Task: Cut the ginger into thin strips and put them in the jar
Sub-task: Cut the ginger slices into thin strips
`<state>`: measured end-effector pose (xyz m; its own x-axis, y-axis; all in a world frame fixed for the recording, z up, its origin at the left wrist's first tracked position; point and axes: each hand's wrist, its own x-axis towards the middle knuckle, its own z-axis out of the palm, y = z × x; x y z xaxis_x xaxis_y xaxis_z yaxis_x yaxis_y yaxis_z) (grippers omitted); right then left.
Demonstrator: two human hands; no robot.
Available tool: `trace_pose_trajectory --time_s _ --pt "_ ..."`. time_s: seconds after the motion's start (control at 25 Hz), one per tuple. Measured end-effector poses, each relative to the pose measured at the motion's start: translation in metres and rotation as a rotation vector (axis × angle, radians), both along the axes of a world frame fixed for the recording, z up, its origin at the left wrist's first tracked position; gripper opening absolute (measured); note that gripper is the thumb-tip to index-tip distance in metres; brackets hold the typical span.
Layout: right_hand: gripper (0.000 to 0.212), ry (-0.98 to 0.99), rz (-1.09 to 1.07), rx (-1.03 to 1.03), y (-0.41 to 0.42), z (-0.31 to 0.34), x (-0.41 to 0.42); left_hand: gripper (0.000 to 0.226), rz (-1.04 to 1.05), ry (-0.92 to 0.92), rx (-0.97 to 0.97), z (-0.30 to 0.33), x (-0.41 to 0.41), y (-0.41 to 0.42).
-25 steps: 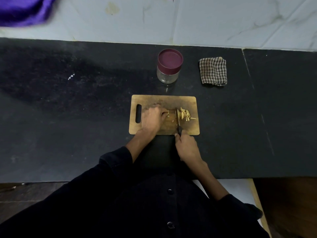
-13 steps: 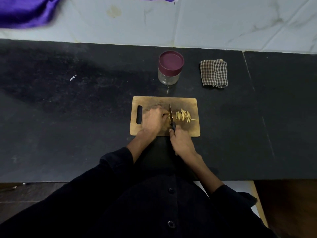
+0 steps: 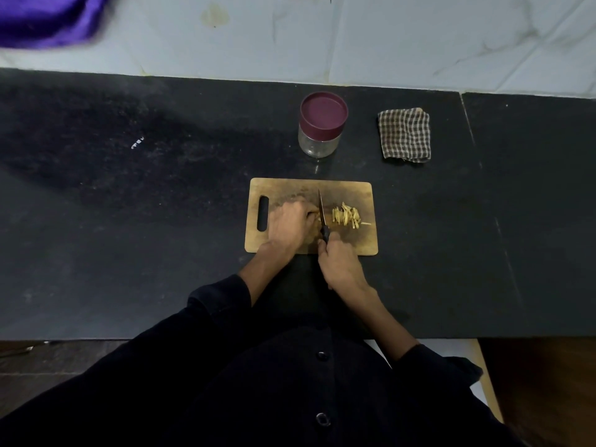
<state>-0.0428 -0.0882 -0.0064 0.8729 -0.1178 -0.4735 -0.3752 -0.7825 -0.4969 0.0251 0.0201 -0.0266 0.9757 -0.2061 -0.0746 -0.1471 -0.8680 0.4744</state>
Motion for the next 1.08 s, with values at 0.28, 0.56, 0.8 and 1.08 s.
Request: trace_pose_trajectory --time_s 0.28,0.56,0.8,1.08 --pt "0.024 0.031 -0.007 0.008 0.005 0.000 0.011 0.020 0.005 -0.015 0.008 0.000 0.000 0.000" --pt "0.027 0.053 0.019 -0.016 -0.004 -0.008 -0.026 0.018 0.022 -0.031 -0.021 -0.003 -0.001 0.000" --pt "0.028 0.017 -0.077 0.032 -0.012 -0.009 -0.028 0.018 0.018 -0.019 -0.061 -0.003 -0.002 0.000" --pt "0.024 0.009 -0.083 0.056 -0.012 -0.005 -0.022 0.029 0.028 0.013 -0.140 -0.002 -0.003 0.004"
